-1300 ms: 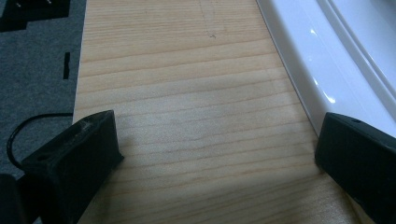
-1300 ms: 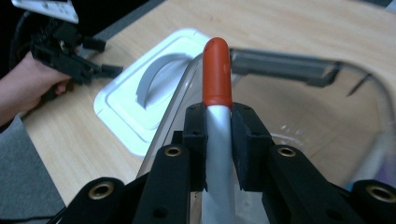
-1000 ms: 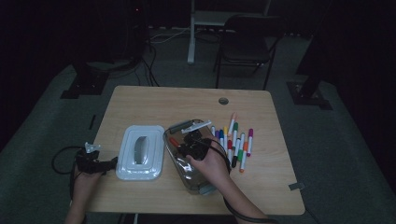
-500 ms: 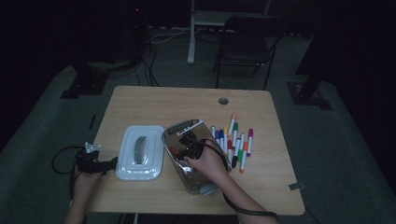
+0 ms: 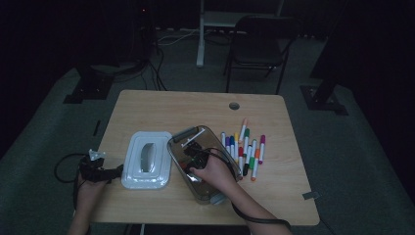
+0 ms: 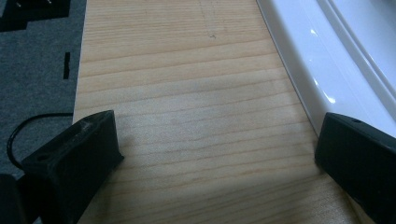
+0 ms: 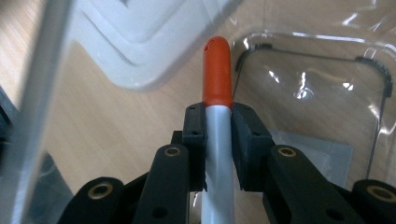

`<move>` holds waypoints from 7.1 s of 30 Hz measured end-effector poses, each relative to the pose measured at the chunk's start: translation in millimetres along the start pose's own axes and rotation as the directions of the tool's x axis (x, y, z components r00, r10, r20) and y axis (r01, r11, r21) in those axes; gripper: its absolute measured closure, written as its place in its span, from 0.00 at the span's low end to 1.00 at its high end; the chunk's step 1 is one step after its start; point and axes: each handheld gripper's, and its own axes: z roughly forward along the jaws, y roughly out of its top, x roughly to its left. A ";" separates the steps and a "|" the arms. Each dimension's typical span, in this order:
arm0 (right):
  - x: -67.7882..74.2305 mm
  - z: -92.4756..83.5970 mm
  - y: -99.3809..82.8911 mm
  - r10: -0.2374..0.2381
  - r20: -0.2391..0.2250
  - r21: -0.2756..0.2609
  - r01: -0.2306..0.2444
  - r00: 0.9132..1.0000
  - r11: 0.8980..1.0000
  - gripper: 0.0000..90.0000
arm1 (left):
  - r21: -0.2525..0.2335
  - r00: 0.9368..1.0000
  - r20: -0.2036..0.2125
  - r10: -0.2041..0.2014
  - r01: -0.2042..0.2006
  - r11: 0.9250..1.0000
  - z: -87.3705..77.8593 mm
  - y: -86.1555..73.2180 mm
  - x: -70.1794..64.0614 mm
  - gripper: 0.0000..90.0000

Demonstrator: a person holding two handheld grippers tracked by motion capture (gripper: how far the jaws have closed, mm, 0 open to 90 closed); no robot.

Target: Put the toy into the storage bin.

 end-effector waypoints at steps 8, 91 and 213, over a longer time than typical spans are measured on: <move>6.0 9.7 1.9 -0.031 0.017 0.067 0.029 0.999 0.997 0.83 | 0.000 1.000 0.001 0.001 -0.001 1.000 0.2 0.2 0.0 0.00; -226.4 -50.1 -128.0 0.552 0.340 -0.508 -0.345 0.762 0.789 0.67 | 0.001 1.000 0.001 0.001 -0.001 1.000 0.1 0.1 0.1 0.00; 0.2 14.6 11.1 0.040 0.024 0.110 -0.043 0.999 0.993 0.85 | 0.002 1.000 0.003 0.002 -0.002 1.000 0.2 0.2 0.3 0.00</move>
